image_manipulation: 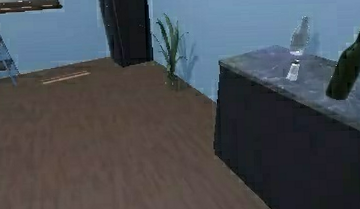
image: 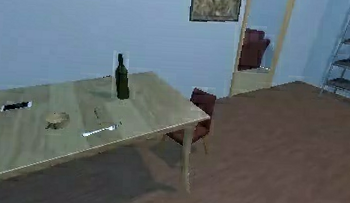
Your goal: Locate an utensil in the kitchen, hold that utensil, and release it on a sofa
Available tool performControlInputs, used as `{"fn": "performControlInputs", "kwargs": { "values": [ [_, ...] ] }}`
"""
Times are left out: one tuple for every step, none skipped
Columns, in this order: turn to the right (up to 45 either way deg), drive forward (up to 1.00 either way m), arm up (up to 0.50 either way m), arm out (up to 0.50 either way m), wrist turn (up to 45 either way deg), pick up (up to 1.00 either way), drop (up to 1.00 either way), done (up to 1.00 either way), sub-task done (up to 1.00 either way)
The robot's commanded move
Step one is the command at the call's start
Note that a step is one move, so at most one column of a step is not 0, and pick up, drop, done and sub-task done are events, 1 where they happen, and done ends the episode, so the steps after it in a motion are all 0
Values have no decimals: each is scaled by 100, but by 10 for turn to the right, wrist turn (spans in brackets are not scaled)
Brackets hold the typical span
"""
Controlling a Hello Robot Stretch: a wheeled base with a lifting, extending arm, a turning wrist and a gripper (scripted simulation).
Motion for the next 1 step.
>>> {"fn": "performControlInputs", "kwargs": {
  "values": [
    [-300,0,0,0,0,0,0,0,0]
  ]
}}
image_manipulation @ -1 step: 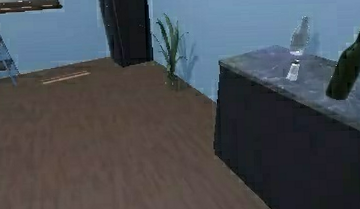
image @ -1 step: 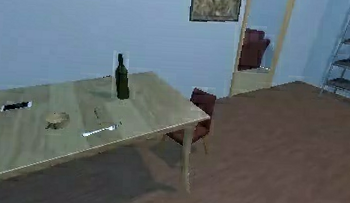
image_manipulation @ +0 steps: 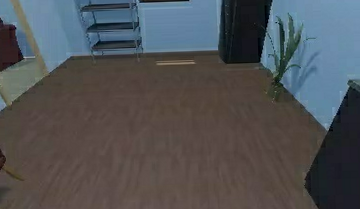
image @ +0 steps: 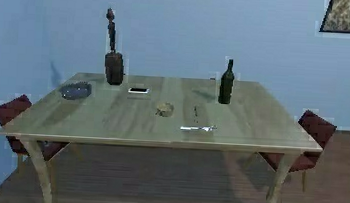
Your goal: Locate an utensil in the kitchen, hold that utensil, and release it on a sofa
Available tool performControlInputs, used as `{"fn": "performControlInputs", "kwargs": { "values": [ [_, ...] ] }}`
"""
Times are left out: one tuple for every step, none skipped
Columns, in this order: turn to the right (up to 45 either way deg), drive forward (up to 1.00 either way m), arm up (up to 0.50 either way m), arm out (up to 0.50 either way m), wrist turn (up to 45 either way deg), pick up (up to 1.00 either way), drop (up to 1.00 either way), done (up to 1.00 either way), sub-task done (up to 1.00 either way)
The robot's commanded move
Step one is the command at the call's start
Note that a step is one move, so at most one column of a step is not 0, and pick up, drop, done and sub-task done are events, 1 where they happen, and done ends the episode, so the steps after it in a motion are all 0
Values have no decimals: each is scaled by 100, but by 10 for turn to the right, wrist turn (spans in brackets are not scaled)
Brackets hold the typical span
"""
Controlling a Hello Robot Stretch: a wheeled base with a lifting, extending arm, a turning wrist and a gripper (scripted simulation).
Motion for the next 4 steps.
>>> {"fn": "performControlInputs", "kwargs": {
  "values": [
    [0,40,0,0,0,0,0,0,0],
    [-450,0,0,0,0,0,0,0,0],
    [-450,0,0,0,0,0,0,0,0],
    [0,0,50,0,0,0,0,0,0]
  ]
}}
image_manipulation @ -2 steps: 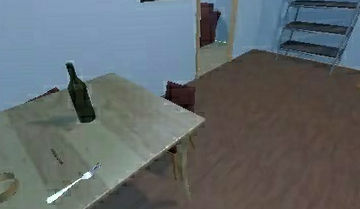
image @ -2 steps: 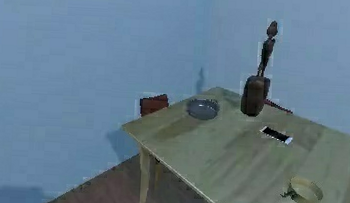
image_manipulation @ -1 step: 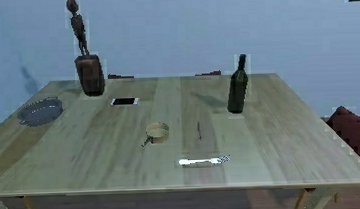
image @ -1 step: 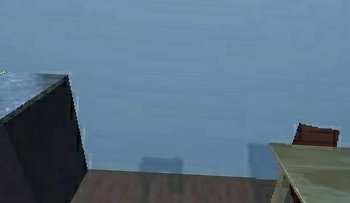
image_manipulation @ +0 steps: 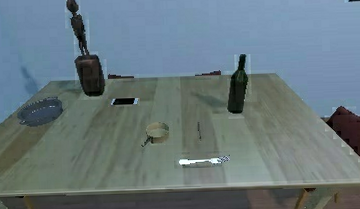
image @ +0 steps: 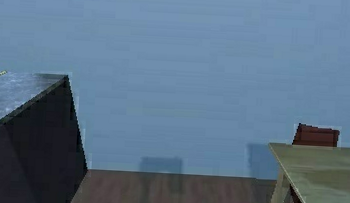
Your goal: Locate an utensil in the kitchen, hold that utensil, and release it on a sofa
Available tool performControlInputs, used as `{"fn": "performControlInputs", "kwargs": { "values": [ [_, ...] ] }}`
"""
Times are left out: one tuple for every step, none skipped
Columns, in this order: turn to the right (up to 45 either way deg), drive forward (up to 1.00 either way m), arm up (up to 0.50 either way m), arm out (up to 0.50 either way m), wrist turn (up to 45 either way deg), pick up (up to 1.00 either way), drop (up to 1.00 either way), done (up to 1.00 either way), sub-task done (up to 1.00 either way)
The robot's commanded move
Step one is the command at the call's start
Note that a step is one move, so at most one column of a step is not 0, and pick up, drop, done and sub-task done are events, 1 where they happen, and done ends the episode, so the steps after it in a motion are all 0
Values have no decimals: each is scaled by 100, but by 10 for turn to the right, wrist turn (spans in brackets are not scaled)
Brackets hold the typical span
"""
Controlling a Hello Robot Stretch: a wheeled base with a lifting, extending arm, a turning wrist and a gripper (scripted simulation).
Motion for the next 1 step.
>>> {"fn": "performControlInputs", "kwargs": {
  "values": [
    [0,0,38,0,0,0,0,0,0]
  ]
}}
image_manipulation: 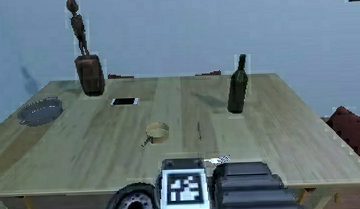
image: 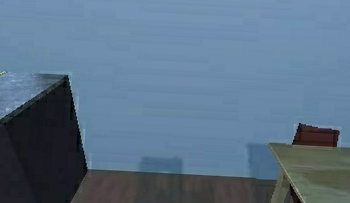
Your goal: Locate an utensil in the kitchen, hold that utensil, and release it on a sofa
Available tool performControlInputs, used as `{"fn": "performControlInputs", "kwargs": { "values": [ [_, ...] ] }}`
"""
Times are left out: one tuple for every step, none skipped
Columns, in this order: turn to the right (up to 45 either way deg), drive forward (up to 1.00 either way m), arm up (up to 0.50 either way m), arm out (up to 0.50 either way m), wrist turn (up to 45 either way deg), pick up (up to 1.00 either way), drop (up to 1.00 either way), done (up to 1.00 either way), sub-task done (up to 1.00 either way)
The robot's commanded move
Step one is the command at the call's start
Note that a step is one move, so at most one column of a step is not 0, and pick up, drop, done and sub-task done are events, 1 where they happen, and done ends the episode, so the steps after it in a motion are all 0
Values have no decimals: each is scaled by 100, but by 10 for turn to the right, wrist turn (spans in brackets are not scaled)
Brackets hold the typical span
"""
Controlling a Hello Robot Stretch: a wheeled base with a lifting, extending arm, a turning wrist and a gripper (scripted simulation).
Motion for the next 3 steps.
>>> {"fn": "performControlInputs", "kwargs": {
  "values": [
    [0,0,0,38,0,0,0,0,0],
    [0,0,0,0,450,0,0,0,0],
    [0,0,0,0,450,0,0,0,0]
  ]
}}
